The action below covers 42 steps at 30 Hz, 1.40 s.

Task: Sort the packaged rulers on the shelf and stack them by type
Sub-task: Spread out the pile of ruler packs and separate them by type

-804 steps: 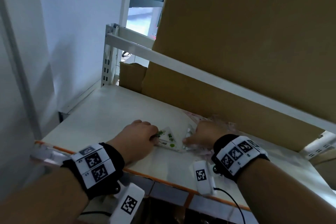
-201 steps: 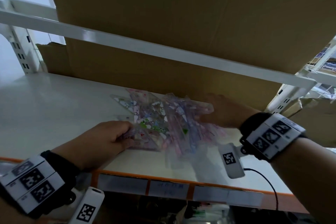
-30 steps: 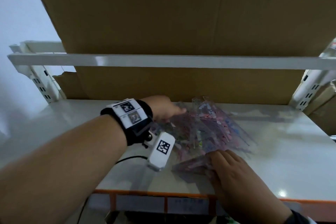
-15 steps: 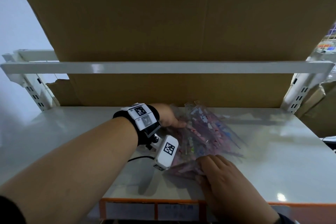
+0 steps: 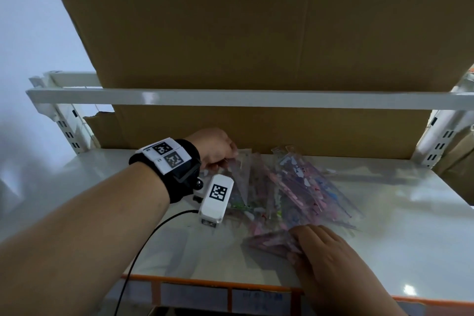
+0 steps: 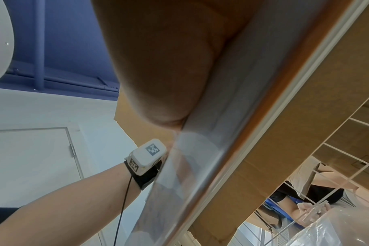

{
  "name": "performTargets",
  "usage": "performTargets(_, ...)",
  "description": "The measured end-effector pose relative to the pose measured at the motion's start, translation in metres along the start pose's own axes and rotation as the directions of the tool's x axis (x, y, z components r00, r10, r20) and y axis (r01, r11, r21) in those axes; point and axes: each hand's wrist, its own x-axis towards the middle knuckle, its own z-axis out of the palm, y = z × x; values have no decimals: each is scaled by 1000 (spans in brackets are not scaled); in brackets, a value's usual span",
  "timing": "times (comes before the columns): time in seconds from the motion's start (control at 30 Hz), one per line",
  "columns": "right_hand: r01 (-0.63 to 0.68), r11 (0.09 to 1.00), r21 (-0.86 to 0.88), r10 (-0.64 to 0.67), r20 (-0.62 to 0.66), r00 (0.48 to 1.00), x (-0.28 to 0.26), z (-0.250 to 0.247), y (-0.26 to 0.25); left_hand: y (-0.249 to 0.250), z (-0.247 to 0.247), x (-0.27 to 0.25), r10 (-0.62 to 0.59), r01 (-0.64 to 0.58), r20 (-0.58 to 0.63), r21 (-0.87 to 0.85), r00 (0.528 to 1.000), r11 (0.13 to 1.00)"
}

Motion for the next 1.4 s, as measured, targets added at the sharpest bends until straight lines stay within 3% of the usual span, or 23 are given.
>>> performTargets(0.13,6,1000,-19,-5,19,1000,1,0,0,-8,-14,-4,49,-38,-39,240,998,970)
performTargets(0.2,41,997,-61,-45,-56,997,1,0,3,-14,-20,-7,27,-19,-17,347,1000,938)
performTargets(0.33,68,995,-73,-73,-73,995,1,1,1,-29,-25,-12,-10,-31,64,616,998,787)
performTargets(0.47,52,998,-40,-54,-66,996,0,3,3,-37,-29,-15,23,-19,5,714,1000,700)
performTargets(0.63,63,996,-65,-71,-127,989,0,3,0,-23,-24,-10,122,-112,41,748,992,654)
performTargets(0.77,77,994,-81,-90,-162,983,0,3,0,6,3,-5,257,-380,283,744,924,549)
performTargets(0.87,83,993,-82,-97,-185,978,0,3,0,27,32,-5,255,-500,430,718,866,484)
performTargets(1.0,73,995,-65,-84,-192,978,-1,3,0,37,58,-3,259,-500,429,696,865,516)
performTargets(1.13,72,997,-39,-77,-174,982,-3,2,-1,35,61,-4,157,-481,480,684,863,549)
performTargets(1.3,53,998,-25,-57,-165,985,-5,2,-3,29,42,-12,123,-485,488,742,864,463)
performTargets(1.4,60,998,-36,-66,-179,982,-4,3,-2,16,28,-15,138,-468,460,754,877,462)
